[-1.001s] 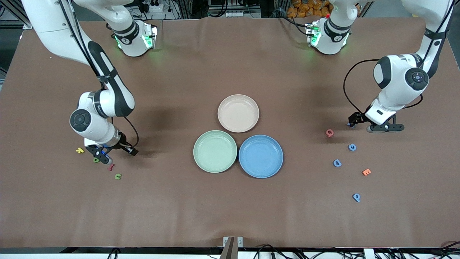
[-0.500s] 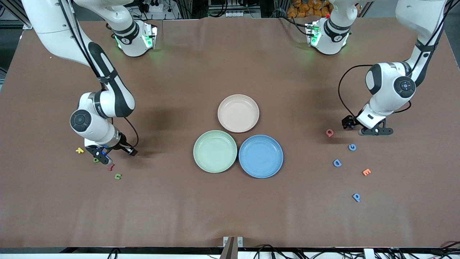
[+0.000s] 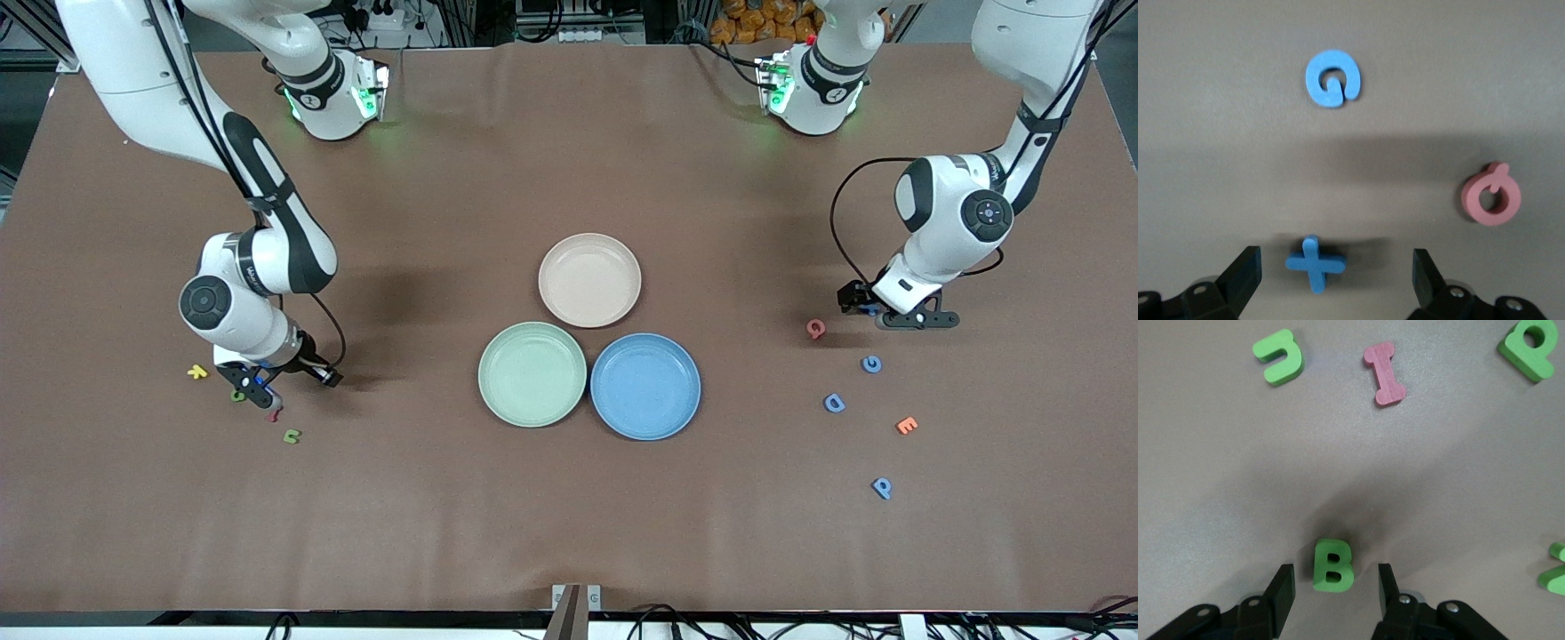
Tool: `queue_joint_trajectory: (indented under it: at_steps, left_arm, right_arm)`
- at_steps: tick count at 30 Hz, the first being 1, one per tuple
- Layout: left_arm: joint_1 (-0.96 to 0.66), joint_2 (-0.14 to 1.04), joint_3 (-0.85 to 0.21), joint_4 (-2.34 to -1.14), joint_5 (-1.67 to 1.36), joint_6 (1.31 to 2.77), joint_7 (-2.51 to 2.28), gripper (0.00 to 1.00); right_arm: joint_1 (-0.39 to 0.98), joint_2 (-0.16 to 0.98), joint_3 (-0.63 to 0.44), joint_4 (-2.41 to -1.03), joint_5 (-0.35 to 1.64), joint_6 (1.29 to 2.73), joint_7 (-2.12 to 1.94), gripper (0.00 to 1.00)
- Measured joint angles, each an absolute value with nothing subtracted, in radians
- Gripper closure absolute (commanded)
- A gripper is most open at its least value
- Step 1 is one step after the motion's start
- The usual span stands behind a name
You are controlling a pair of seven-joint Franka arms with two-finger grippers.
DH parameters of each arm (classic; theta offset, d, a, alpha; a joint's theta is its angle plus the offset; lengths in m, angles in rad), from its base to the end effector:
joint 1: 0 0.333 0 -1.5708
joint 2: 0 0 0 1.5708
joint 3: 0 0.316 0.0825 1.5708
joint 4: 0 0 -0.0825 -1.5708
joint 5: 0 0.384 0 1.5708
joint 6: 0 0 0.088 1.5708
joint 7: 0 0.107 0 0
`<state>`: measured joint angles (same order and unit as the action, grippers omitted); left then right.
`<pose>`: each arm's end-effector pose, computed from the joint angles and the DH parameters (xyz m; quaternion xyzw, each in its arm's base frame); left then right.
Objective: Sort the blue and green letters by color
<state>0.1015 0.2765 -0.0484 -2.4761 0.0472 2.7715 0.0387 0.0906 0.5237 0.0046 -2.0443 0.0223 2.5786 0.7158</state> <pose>0.4771 0.0222 0.1853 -0.9999 0.0137 -0.0096 0.0026 0.5936 0.0563 0.1816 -0.9492 0.3146 -0.0020 0.0087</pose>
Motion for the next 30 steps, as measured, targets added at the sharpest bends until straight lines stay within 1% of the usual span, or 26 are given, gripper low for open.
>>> queue_joint_trajectory:
  at_steps: [5,7,16,25,30]
  left_arm:
    - [0.104,0.276,-0.047,-2.489,0.047,2.781,0.039,0.00]
    - [0.105,0.276,-0.047,-2.490,0.047,2.783,0.039,0.00]
    - [0.120,0.276,-0.044,-2.492,0.047,2.783,0.039,0.00]
    - [0.125,0.276,-0.044,-2.496,0.047,2.783,0.039,0.00]
    - [0.130,0.278,-0.044,-2.501,0.047,2.784,0.039,0.00]
  right_arm:
    - [0.091,0.534,0.004,-2.035,0.022,2.579,0.716,0.55]
    - [0.091,0.536,0.004,-2.034,0.022,2.579,0.716,0.59]
    - [0.091,0.538,0.004,-2.033,0.022,2.579,0.716,1.00]
    - [0.102,0.534,0.008,-2.012,0.022,2.564,0.716,1.00]
    - [0.129,0.523,0.015,-1.960,0.022,2.481,0.771,1.00]
